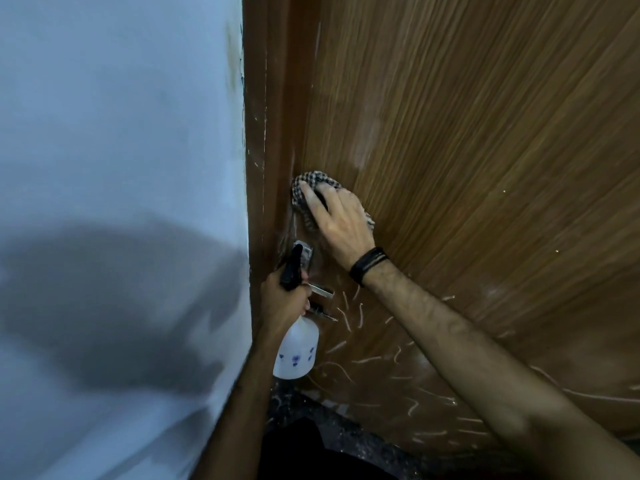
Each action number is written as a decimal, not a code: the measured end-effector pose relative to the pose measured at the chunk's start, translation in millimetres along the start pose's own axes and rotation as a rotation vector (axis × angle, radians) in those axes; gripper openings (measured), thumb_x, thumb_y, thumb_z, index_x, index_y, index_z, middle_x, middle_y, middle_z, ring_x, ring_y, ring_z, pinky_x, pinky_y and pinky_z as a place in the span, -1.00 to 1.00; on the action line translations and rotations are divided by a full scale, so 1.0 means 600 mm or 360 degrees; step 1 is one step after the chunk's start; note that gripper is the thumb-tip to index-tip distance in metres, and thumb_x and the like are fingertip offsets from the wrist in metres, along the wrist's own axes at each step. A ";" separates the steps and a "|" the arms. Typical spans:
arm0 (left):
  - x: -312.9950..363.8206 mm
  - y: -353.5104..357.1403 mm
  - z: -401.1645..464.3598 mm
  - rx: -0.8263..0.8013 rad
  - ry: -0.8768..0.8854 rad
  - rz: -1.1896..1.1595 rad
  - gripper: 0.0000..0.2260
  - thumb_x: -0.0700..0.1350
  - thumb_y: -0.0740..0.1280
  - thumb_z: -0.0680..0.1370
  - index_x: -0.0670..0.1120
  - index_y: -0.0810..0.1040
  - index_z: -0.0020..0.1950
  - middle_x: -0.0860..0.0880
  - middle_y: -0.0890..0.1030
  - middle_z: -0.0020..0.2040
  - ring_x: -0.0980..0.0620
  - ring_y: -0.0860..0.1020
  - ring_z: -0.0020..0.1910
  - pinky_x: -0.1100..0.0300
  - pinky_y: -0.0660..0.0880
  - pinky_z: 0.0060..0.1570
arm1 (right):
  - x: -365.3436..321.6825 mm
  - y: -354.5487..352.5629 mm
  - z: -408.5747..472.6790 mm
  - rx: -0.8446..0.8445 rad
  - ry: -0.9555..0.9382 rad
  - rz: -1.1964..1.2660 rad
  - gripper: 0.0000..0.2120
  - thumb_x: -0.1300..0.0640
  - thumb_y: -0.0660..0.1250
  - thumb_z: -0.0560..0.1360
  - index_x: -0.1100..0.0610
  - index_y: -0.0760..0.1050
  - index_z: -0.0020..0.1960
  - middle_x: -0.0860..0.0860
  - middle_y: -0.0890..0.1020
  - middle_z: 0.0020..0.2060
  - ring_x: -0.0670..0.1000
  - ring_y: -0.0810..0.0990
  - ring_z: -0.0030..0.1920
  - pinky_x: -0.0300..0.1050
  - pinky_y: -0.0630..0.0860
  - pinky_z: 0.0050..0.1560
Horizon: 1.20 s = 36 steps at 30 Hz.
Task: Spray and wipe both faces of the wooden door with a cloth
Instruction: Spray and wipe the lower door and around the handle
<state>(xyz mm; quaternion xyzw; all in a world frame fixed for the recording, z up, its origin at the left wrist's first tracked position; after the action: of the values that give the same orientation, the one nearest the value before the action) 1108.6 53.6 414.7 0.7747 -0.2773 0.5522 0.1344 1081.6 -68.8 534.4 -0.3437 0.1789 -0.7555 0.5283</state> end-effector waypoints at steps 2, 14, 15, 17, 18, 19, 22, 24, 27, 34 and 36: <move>-0.002 -0.009 -0.001 0.0045 0.0012 0.0005 -0.90 -0.31 0.38 0.53 -0.23 0.64 0.02 -0.08 0.62 -0.36 0.00 0.56 -0.39 0.11 0.50 -0.30 | -0.011 0.009 0.002 0.0037 0.0089 -0.0002 -0.61 0.34 0.14 0.59 0.26 0.42 0.41 0.20 0.55 0.10 0.15 0.52 -0.07 0.08 0.50 -0.03; 0.025 -0.033 -0.028 0.0173 0.0167 -0.0104 -0.76 -0.46 0.31 0.50 -0.13 0.58 -0.20 -0.10 0.58 -0.39 -0.01 0.50 -0.50 0.07 0.50 -0.33 | -0.008 0.007 0.005 0.0102 0.0085 0.0194 -0.52 0.33 0.39 0.47 0.28 0.42 0.38 0.19 0.52 0.08 0.14 0.49 -0.11 0.03 0.47 -0.11; 0.022 -0.032 -0.029 0.0183 0.0160 -0.0102 -0.75 -0.46 0.31 0.50 -0.13 0.58 -0.19 -0.07 0.59 -0.42 0.01 0.51 -0.51 0.08 0.51 -0.34 | 0.004 -0.009 0.027 0.0217 0.0181 0.0245 -0.51 0.34 0.37 0.48 0.27 0.40 0.40 0.20 0.51 0.10 0.15 0.49 -0.09 0.03 0.46 -0.08; 0.016 -0.029 -0.031 0.0176 0.0140 -0.0068 -0.79 -0.45 0.31 0.51 -0.16 0.60 -0.16 -0.01 0.58 -0.47 0.05 0.52 -0.52 0.13 0.51 -0.38 | 0.019 -0.029 0.061 0.0360 0.0333 0.0341 -0.49 0.37 0.33 0.47 0.26 0.41 0.42 0.21 0.53 0.14 0.16 0.48 -0.04 0.04 0.44 0.01; 0.015 -0.028 -0.032 0.0167 0.0137 -0.0063 -0.81 -0.44 0.31 0.51 -0.17 0.60 -0.14 0.01 0.58 -0.48 0.04 0.53 -0.50 0.14 0.51 -0.38 | 0.020 -0.033 0.070 0.0396 0.0378 0.0370 -0.48 0.39 0.32 0.46 0.26 0.42 0.42 0.21 0.53 0.15 0.15 0.47 -0.02 0.04 0.44 0.03; 0.014 -0.027 -0.032 0.0162 0.0134 -0.0064 -0.81 -0.44 0.31 0.52 -0.18 0.60 -0.13 0.01 0.59 -0.47 0.03 0.53 -0.48 0.14 0.51 -0.38 | 0.016 -0.033 0.074 0.0420 0.0402 0.0384 -0.48 0.41 0.32 0.45 0.26 0.43 0.41 0.21 0.53 0.15 0.14 0.46 -0.02 0.03 0.42 0.04; 0.017 -0.023 -0.028 0.0169 0.0130 -0.0044 -0.83 -0.43 0.32 0.52 -0.18 0.60 -0.10 -0.07 0.60 -0.40 0.01 0.53 -0.45 0.17 0.51 -0.39 | -0.005 -0.007 0.048 0.0378 0.0404 0.0393 -0.53 0.44 0.29 0.47 0.29 0.45 0.37 0.22 0.54 0.11 0.11 0.43 -0.05 -0.02 0.39 0.00; 0.019 -0.020 -0.025 0.0179 0.0146 -0.0036 -0.82 -0.43 0.33 0.51 -0.17 0.61 -0.09 -0.10 0.60 -0.36 -0.01 0.54 -0.44 0.12 0.52 -0.35 | -0.020 0.018 0.008 0.0264 0.0336 0.0341 -0.61 0.41 0.25 0.52 0.30 0.48 0.33 0.21 0.57 0.08 0.11 0.45 -0.07 -0.01 0.41 -0.02; 0.024 -0.021 -0.021 0.0189 0.0163 -0.0031 -0.83 -0.41 0.34 0.51 -0.15 0.60 -0.07 -0.12 0.60 -0.35 -0.03 0.55 -0.40 0.07 0.54 -0.28 | -0.043 0.053 -0.045 -0.0020 0.0132 0.0218 -0.63 0.35 0.29 0.50 0.28 0.51 0.30 0.18 0.59 0.05 0.12 0.53 -0.08 0.02 0.51 -0.04; 0.010 -0.019 -0.024 0.0209 0.0143 0.0015 -0.86 -0.41 0.33 0.52 -0.23 0.62 0.00 -0.14 0.61 -0.35 -0.02 0.57 -0.40 0.10 0.54 -0.30 | -0.004 0.001 0.020 0.0181 0.0289 0.0375 -0.59 0.36 0.18 0.50 0.30 0.46 0.34 0.21 0.55 0.07 0.12 0.43 -0.10 0.01 0.39 -0.10; 0.002 -0.020 -0.025 0.0224 0.0111 0.0005 -0.85 -0.41 0.33 0.52 -0.20 0.62 -0.02 -0.13 0.61 -0.36 -0.02 0.57 -0.41 0.12 0.55 -0.31 | 0.001 -0.008 0.043 0.0231 0.0318 0.0352 -0.51 0.41 0.25 0.44 0.29 0.43 0.38 0.20 0.55 0.11 0.13 0.44 -0.09 0.03 0.41 -0.04</move>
<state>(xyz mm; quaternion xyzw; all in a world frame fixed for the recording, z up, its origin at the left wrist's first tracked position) 1104.0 71.0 422.5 0.7621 -0.2343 0.5971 0.0884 1096.4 -64.9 555.8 -0.2060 0.2122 -0.7342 0.6111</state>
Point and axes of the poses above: each hand's wrist, its own z-axis towards the middle knuckle, its own y-axis out of the palm, x = y × z, the point moved 5 cm from there along z, towards the middle knuckle
